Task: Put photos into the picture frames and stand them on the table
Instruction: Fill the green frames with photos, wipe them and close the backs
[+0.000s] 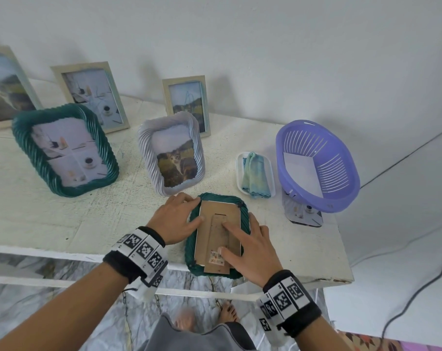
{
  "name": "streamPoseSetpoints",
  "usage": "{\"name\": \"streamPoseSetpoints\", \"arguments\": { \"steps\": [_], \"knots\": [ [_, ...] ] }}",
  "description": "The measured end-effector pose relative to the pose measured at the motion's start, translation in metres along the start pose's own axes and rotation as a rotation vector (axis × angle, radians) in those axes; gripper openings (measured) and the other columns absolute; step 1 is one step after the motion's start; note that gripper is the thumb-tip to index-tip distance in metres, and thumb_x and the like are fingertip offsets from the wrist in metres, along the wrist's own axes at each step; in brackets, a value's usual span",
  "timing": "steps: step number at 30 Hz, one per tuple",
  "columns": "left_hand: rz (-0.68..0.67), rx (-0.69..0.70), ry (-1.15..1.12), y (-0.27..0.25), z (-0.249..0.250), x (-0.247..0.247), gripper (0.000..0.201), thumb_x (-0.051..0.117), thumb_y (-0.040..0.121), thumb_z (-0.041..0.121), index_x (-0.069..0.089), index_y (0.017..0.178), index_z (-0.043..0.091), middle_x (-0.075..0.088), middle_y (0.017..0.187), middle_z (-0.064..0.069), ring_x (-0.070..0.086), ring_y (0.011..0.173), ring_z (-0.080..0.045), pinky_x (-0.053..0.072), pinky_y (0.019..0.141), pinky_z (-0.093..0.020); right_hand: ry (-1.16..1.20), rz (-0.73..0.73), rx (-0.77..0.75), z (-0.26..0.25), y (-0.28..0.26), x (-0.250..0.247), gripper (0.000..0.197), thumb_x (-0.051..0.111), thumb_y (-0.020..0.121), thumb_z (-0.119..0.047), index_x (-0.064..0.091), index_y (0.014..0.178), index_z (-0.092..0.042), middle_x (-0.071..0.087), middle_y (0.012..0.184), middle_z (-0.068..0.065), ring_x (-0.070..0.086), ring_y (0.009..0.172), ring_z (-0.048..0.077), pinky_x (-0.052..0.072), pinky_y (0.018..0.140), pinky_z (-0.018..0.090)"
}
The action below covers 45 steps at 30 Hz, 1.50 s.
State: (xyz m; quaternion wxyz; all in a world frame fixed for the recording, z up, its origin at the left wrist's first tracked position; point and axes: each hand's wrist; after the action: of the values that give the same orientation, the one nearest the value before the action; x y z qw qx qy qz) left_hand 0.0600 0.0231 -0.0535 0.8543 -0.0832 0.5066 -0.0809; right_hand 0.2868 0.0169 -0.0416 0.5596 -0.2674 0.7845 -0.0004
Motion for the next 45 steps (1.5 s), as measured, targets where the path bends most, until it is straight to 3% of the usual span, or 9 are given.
{"name": "streamPoseSetpoints", "arguments": {
  "steps": [3,9,13,19,24,30,35,40,45],
  "knots": [
    [-0.105,-0.017,-0.061,0.002,-0.001,-0.003,0.082,0.036,0.085,0.064,0.032,0.152,0.018,0.037,0.144,-0.004,0.031,0.137,-0.023,0.03,0.114,-0.041,0.024,-0.008,0.002,-0.001,-0.001,-0.001,0.061,0.05,0.088,-0.058,0.025,0.143,-0.052,0.002,0.159,0.005,0.018,0.133,0.028,0.032,0.107,0.037],
    [-0.133,-0.093,-0.326,0.007,-0.005,-0.006,0.061,0.05,0.096,0.053,0.041,0.148,0.021,0.037,0.144,-0.002,0.029,0.139,-0.021,0.026,0.116,-0.043,0.075,-0.029,-0.008,-0.003,-0.001,-0.003,0.06,0.054,0.089,-0.052,0.03,0.143,-0.048,0.0,0.159,0.004,0.014,0.135,0.027,0.028,0.109,0.037],
    [-0.149,-0.118,-0.259,0.005,0.0,-0.003,0.08,0.037,0.078,0.067,0.04,0.148,0.028,0.035,0.139,0.001,0.027,0.135,-0.022,0.024,0.115,-0.046,0.076,-0.032,-0.014,-0.003,0.0,-0.004,0.059,0.054,0.089,-0.052,0.031,0.143,-0.047,-0.001,0.159,0.004,0.015,0.134,0.027,0.026,0.11,0.035],
    [-0.146,-0.084,-0.243,0.003,0.0,-0.008,0.064,0.043,0.093,0.058,0.038,0.149,0.027,0.037,0.141,-0.002,0.03,0.136,-0.022,0.026,0.114,-0.042,0.068,-0.027,-0.014,-0.004,0.0,-0.005,0.059,0.054,0.088,-0.053,0.031,0.142,-0.047,0.0,0.158,0.004,0.014,0.134,0.025,0.028,0.109,0.035],
    [0.032,-0.16,-0.618,-0.008,0.004,-0.002,0.034,0.05,0.101,0.031,0.052,0.135,0.024,0.055,0.129,-0.002,0.057,0.113,-0.017,0.048,0.096,-0.034,-0.101,0.034,-0.033,-0.003,0.0,0.0,0.058,0.048,0.085,-0.06,0.034,0.139,-0.044,0.007,0.158,0.008,0.023,0.13,0.03,0.034,0.105,0.04],
    [0.105,-0.418,-1.291,-0.023,0.026,-0.019,0.029,0.048,0.101,0.04,0.058,0.123,0.024,0.068,0.114,-0.005,0.064,0.105,-0.019,0.051,0.085,-0.037,-0.073,0.09,-0.119,-0.025,-0.002,-0.006,0.058,0.042,0.089,-0.059,0.044,0.135,-0.024,0.038,0.14,-0.002,0.034,0.117,0.022,0.04,0.099,0.04],
    [0.202,-0.167,-1.299,-0.042,0.052,-0.042,0.036,0.039,0.103,0.043,0.06,0.125,0.024,0.072,0.114,-0.005,0.069,0.102,-0.024,0.054,0.088,-0.037,0.411,0.086,0.006,-0.044,-0.011,-0.033,0.077,0.047,0.076,-0.079,0.042,0.137,-0.032,0.055,0.127,-0.014,0.049,0.114,0.007,0.046,0.096,0.033],
    [0.159,0.094,-0.965,-0.036,0.052,-0.03,0.026,0.043,0.104,0.029,0.06,0.124,0.029,0.067,0.12,0.014,0.063,0.11,-0.007,0.05,0.096,-0.031,0.923,0.145,0.038,-0.035,-0.016,-0.052,0.023,0.057,0.095,-0.025,0.06,0.117,-0.028,0.069,0.104,-0.012,0.063,0.095,-0.001,0.051,0.082,0.021],
    [0.15,0.118,-0.343,-0.029,0.006,0.012,0.057,0.032,0.093,0.049,0.051,0.138,0.02,0.051,0.141,0.002,0.046,0.127,-0.016,0.035,0.11,-0.033,1.151,0.159,0.11,-0.012,-0.014,-0.043,0.026,0.047,0.098,-0.002,0.062,0.114,-0.014,0.073,0.103,0.003,0.068,0.093,0.015,0.053,0.073,0.022]
  ]
}}
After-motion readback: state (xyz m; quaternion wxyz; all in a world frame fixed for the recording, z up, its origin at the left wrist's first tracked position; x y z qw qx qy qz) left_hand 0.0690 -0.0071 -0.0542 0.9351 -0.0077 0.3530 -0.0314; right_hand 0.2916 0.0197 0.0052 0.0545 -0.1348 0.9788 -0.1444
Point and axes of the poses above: each hand's wrist, its own y-axis towards the middle knuckle, its own x-axis out of the palm, z = x × y
